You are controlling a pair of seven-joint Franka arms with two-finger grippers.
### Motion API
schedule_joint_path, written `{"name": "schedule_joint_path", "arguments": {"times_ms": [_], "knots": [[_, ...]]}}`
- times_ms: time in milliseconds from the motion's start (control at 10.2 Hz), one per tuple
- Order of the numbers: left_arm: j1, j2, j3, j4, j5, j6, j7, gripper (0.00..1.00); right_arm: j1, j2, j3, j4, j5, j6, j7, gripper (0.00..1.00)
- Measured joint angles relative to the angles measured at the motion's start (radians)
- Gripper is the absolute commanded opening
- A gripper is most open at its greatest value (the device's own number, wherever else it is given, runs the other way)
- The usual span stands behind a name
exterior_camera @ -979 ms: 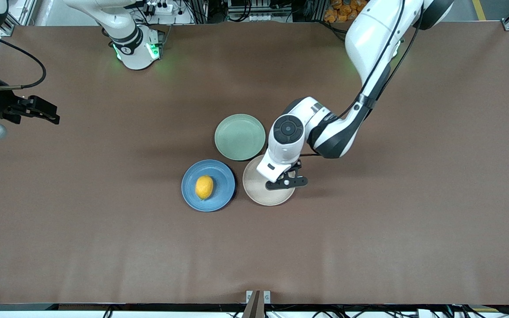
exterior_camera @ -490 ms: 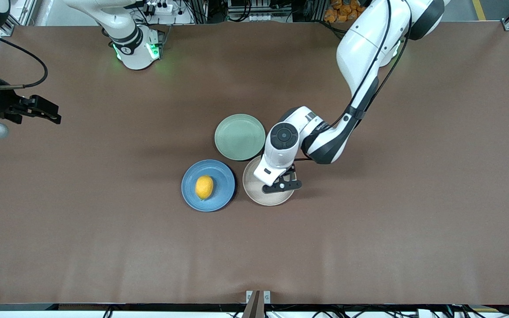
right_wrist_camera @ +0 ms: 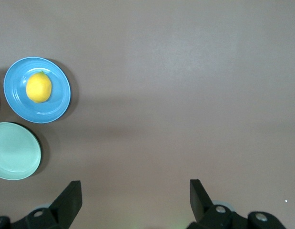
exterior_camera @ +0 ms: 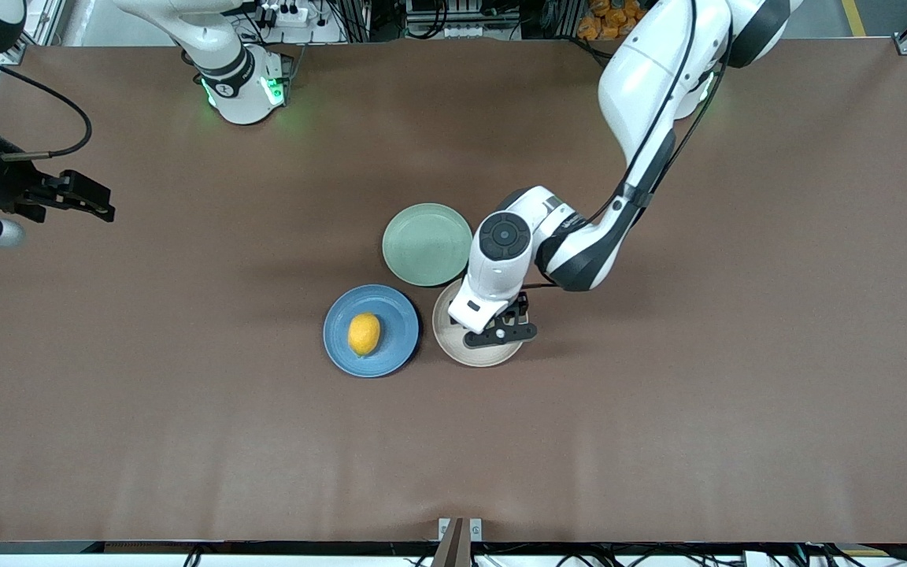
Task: Place lemon and lettuce in plates
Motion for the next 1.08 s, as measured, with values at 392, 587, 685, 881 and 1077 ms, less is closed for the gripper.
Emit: {"name": "schedule_joint_path", "arguments": {"times_ms": [392, 587, 685, 881, 1077], "knots": [[0.072, -0.171, 0.004, 0.004, 0.0, -0.174, 0.028, 1.0, -0.008, 0.0, 0.008, -0.001, -0.003, 0.001, 0.0, 1.0], [0.098, -0.214, 0.003, 0.002, 0.0, -0.227, 0.08, 1.0, -0.008, -0.001, 0.01, -0.002, -0.004, 0.003, 0.0, 1.0], [0.119, -0.236, 0.002, 0.002, -0.001, -0.251, 0.13, 1.0, -0.009, -0.001, 0.01, -0.002, -0.004, 0.003, 0.0, 1.0], [0.172, -0.293, 0.001, 0.002, -0.033, -0.302, 0.222, 1.0, -0.01, -0.001, 0.012, -0.003, -0.004, 0.005, 0.0, 1.0], [0.219, -0.357, 0.001, 0.001, -0.039, -0.371, 0.306, 1.0, -0.01, -0.001, 0.014, -0.004, -0.004, 0.005, 0.0, 1.0]]}}
